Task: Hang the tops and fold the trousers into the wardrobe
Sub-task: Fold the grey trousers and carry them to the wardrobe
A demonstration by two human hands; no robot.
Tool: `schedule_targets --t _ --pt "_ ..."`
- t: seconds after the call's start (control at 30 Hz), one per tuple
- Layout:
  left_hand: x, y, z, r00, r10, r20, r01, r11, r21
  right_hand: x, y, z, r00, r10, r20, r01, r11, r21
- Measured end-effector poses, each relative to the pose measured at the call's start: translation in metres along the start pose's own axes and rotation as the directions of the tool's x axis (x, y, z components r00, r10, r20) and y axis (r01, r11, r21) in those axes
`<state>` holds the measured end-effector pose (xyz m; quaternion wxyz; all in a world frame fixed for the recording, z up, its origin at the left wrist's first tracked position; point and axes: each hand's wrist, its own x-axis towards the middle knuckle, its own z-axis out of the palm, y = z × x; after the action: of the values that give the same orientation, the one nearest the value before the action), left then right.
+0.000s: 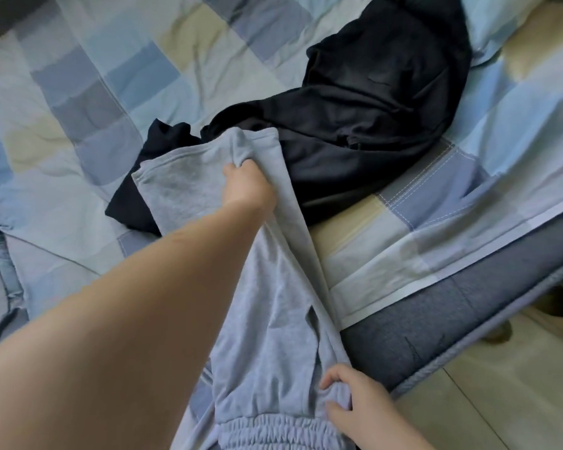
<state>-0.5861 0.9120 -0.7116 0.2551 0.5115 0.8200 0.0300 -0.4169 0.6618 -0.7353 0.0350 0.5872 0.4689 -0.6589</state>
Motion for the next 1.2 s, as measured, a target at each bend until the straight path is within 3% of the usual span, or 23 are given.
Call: schedule_targets --t 0.1,0.17,0.37,0.5,0.63,0.77,0.83,0.9,1.03,1.13,1.2 --pt "0.008 0.012 -0.012 0.995 0.064 -0.078 -0.067 0.997 -0.04 0.003 0.003 0.005 0.999 0.03 -0.014 -0.03 0.999 -0.015" --pt "0.01 0.021 -0.014 0.99 0.128 -0.057 -0.13 0.991 -0.016 0.004 0.007 0.006 0.999 0.04 -0.016 -0.04 0.999 -0.018" --pt "0.006 0.019 0.001 0.95 0.196 0.245 -0.176 0.979 -0.1 0.005 0.019 0.005 1.0 0.014 0.022 -0.015 1.0 0.021" --pt "-0.013 -0.007 0.01 0.958 0.245 0.151 -0.202 0.946 -0.254 0.006 0.023 0.006 1.0 0.002 -0.012 -0.002 1.0 0.031" --pt "-0.064 -0.068 0.029 0.995 0.029 -0.094 -0.057 0.948 -0.312 0.005 0.026 0.009 0.968 0.072 -0.242 -0.043 0.992 0.122" --pt "-0.141 -0.152 0.054 0.927 -0.345 -0.149 0.285 0.903 -0.322 0.003 0.032 0.014 0.939 0.153 -0.308 -0.087 0.972 0.217" --pt "-0.178 -0.183 0.064 0.875 -0.478 -0.077 0.411 0.817 -0.403 0.003 0.035 0.015 0.954 0.134 -0.267 -0.11 0.989 0.102" --pt "-0.209 -0.2 0.073 0.831 -0.549 0.086 0.518 0.71 -0.478 0.004 0.037 0.017 0.967 0.111 -0.229 -0.114 0.994 0.003" --pt "-0.234 -0.208 0.08 0.782 -0.484 0.392 0.623 0.607 -0.494 0.008 0.027 0.011 0.983 0.134 -0.129 -0.12 0.986 0.114" --pt "-0.231 -0.206 0.076 0.773 -0.436 0.461 0.634 0.543 -0.55 0.014 0.017 0.008 0.982 0.177 -0.073 -0.16 0.969 0.188" --pt "-0.231 -0.211 0.076 0.786 -0.424 0.45 0.618 0.566 -0.546 0.018 0.013 0.006 0.981 0.182 -0.061 -0.171 0.973 0.152"
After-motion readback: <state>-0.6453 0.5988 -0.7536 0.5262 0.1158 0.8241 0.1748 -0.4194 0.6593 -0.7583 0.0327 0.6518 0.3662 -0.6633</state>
